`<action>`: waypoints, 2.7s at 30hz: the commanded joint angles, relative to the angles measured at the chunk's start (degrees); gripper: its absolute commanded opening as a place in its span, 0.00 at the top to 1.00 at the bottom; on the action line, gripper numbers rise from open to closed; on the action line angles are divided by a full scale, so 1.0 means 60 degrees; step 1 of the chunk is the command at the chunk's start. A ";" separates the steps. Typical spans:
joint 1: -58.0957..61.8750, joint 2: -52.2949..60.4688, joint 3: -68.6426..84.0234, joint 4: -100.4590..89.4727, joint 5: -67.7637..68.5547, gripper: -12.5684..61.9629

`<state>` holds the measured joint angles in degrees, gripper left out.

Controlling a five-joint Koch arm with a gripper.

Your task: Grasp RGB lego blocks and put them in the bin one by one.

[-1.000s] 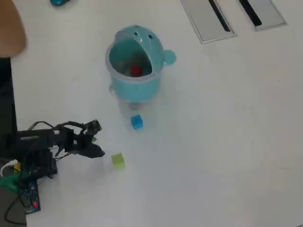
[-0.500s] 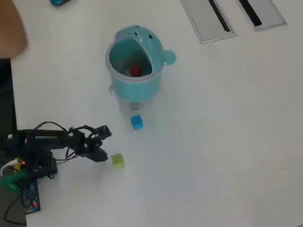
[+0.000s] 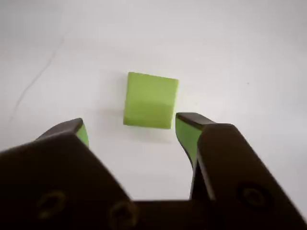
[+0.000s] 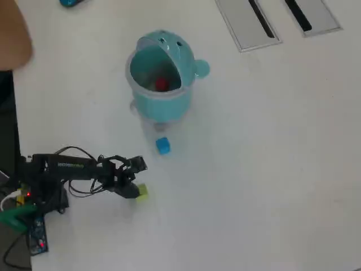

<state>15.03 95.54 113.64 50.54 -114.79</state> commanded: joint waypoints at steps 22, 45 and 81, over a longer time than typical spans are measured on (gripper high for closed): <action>0.0220 -0.1567 -0.1187 -0.0571 -0.0015 0.39; 0.0337 -0.1392 -0.2080 -0.0601 0.0513 0.78; -0.2856 0.1406 -0.4072 -0.6050 -0.0264 0.78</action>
<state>-2.11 101.51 93.25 20.74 -115.49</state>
